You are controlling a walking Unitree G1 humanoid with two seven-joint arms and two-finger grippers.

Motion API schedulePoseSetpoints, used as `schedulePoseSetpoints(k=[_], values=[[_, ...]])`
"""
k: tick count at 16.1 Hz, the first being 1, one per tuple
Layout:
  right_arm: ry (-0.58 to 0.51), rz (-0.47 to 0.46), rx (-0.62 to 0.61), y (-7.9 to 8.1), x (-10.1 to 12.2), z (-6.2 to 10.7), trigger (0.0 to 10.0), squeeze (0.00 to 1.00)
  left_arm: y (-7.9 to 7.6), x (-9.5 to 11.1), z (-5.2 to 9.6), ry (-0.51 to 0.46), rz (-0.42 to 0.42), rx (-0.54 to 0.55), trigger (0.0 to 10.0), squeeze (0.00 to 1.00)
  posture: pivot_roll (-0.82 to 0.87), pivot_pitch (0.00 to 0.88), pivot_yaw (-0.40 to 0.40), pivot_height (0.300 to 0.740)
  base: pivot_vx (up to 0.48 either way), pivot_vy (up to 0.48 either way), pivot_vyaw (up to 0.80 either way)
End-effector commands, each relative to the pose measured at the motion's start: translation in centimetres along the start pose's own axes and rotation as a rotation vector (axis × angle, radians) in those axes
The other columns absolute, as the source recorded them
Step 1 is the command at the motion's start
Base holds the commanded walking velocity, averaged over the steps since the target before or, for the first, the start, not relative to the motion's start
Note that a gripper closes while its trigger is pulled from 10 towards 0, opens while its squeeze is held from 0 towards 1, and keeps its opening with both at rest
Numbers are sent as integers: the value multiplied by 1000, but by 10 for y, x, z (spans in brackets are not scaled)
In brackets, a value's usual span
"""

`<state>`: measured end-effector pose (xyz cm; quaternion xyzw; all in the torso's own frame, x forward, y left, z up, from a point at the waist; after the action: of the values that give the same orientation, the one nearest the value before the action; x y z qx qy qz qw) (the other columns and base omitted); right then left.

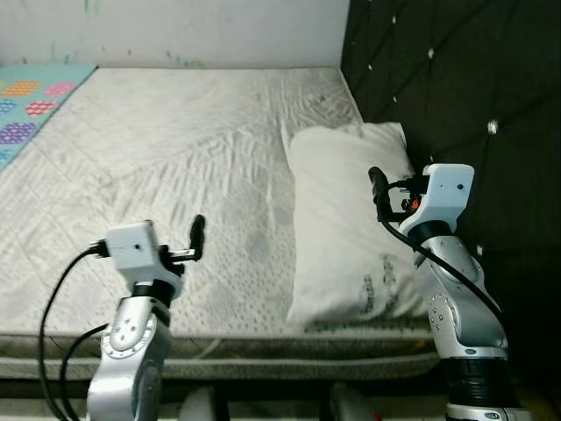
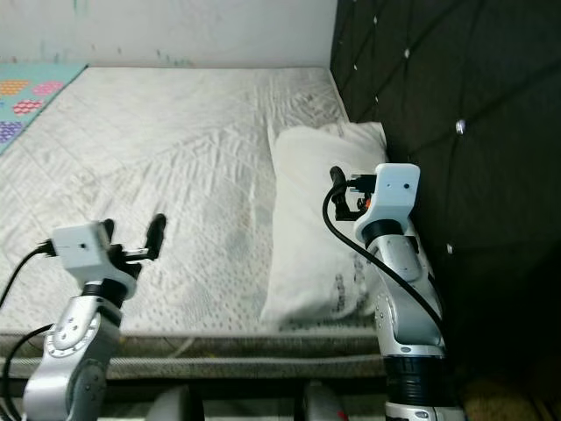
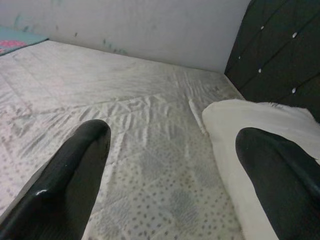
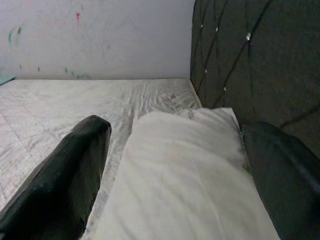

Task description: Clean up the room

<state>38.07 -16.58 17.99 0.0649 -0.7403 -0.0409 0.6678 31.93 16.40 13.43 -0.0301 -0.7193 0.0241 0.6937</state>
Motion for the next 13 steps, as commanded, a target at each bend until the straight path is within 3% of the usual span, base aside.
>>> schedulePoseSetpoints(k=[1, 13], values=[[3, 3, -2, -1, 0, 1, 10000, 0, -1, 4, -2, -9, -6, -10, 10000, 0, -144, 0, 8, 723, 0, 0, 0], [54, 30, -1, 1, -15, 5, 10000, 0, -2, -4, 0, 25, 1, -8, 10000, 0, -133, 0, -7, 740, 0, 0, 0]])
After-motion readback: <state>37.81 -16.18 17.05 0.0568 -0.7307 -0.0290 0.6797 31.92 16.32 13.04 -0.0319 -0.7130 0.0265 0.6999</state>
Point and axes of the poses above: a point about 5 cm out from each wrist's last joint towards the gripper, its own z axis pointing back from the gripper into the wrist, its own x axis along the axis of the wrist's last joint, y = z × x, the point moved 6 cm from there along -z, pointing out of the wrist towards the gripper, and after that the axes turned 7 degrees about -z, right-handed, at the moved point
